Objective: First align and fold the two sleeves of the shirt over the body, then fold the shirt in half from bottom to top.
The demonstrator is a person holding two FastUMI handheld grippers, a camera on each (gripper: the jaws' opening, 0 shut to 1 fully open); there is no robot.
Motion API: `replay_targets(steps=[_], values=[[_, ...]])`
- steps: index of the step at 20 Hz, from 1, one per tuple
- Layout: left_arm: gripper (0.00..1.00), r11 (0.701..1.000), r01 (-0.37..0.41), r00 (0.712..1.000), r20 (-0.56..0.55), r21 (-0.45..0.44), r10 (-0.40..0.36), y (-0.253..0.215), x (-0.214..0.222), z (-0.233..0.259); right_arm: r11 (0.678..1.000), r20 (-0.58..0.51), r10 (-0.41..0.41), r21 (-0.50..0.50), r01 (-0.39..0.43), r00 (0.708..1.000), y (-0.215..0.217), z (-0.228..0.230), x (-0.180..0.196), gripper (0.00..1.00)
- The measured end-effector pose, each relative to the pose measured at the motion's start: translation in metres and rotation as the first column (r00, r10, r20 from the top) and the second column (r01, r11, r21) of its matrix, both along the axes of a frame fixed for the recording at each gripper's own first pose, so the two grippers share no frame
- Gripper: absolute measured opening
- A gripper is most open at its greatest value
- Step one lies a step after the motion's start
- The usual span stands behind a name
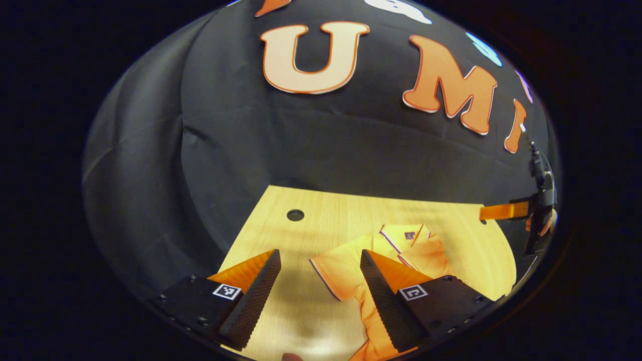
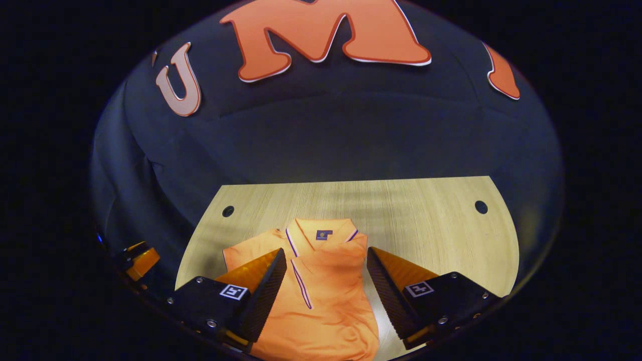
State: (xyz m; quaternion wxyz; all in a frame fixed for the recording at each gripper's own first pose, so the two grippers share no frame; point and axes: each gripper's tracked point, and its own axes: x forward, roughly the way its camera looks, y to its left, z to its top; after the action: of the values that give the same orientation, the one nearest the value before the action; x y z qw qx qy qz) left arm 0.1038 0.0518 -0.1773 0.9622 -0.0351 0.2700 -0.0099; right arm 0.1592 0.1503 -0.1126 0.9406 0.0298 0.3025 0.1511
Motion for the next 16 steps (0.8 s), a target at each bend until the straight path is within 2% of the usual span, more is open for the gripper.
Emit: replay_targets(steps=[4,6,8,9,11,16], values=[[0.98,1.0,0.021,0.992,-0.126,-0.022,-0.024,-0.024,0.026,-0.032,1.0,0.08,0.028,-0.005,-0.028,0.996,-0.032,0.031,-0.014,0.98],[0.98,0.998,-0.005,0.972,-0.234,-0.062,-0.01,-0.028,0.029,-0.055,0.999,0.117,0.038,-0.027,-0.035,0.992,-0.05,0.039,-0.02,0.98],[0.98,0.995,-0.06,0.934,-0.356,-0.082,0.027,-0.033,0.035,-0.088,0.997,0.147,0.065,-0.036,-0.061,0.987,-0.062,0.047,-0.025,0.98],[0.98,0.995,-0.08,0.915,-0.4,-0.056,0.051,-0.028,0.039,-0.103,0.997,0.15,0.072,-0.037,-0.067,0.986,-0.069,0.048,-0.03,0.98],[0.99,0.995,-0.096,0.89,-0.449,-0.017,0.078,-0.026,0.049,-0.127,0.997,0.151,0.077,-0.033,-0.073,0.986,-0.082,0.048,-0.034,0.98],[0.99,0.984,-0.179,0.806,-0.573,-0.001,0.146,-0.027,0.052,-0.184,0.997,0.102,0.077,-0.036,-0.073,0.992,-0.122,0.023,-0.041,0.98]])
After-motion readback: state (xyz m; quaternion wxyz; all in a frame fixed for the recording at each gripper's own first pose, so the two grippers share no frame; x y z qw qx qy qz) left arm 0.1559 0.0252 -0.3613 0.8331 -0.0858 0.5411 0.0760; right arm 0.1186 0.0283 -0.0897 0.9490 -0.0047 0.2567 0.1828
